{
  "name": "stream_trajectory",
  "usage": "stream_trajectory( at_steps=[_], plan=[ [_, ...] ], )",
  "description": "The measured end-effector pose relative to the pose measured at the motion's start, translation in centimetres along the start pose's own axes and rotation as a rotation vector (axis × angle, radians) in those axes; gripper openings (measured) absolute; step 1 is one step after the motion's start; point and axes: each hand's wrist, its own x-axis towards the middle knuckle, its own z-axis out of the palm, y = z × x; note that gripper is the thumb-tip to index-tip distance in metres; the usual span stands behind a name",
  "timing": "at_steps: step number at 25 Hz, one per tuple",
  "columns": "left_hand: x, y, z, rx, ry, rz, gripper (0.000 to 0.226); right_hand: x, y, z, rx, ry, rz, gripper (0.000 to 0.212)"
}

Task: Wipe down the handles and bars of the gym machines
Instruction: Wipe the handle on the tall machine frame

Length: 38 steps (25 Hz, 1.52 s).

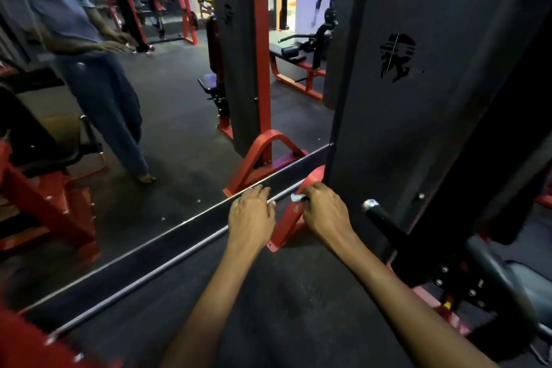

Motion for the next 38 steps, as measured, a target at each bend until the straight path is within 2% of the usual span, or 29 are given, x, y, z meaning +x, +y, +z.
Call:
stream_trajectory(
  at_steps=[6, 10, 15, 19, 24, 28, 33, 35, 38],
  plan=[
    [10.4, -1.9, 3.2, -0.06, -0.147, 0.175, 0.043, 8.7, 0.8, 2.6, 0.006, 0.022, 0.184, 0.024],
    [17.5, -0.9, 7.0, -0.109, -0.18, 0.334, 0.044, 13.9, 3.9, 4.2, 0.004, 0.123, 0.335, 0.018],
    [27.0, 3.0, 12.2, -0.149, -0.282, 0.652, 0.061, 18.9, 8.4, 3.7, 0.022, 0.213, 0.57, 0.02],
    [32.0, 8.7, 14.6, -0.203, -0.326, 0.887, 0.045, 19.8, 12.4, 2.7, -0.003, 0.33, 0.754, 0.013],
    [32.5, 15.5, 16.8, -0.349, -0.477, 1.23, 0.048, 17.2, 14.1, 1.5, -0.043, 0.486, 1.068, 0.014],
    [32.0, 19.7, 17.5, -0.514, -0.592, 1.537, 0.046, 15.0, 12.3, 1.4, -0.165, 0.769, 1.324, 0.021],
    [28.7, 23.8, 15.4, -0.862, -0.768, 1.88, 0.054, 12.3, 5.0, 1.9, -0.299, 1.112, 1.38, 0.034],
    [26.4, 25.1, 13.0, -1.033, -0.764, 2.025, 0.056, 9.6, 1.7, 2.3, -0.394, 1.258, 1.494, 0.035],
    [22.2, 27.1, 9.9, -1.238, -0.647, 2.238, 0.055, 6.0, -1.2, 3.6, -0.538, 1.396, 1.687, 0.027]
  ],
)
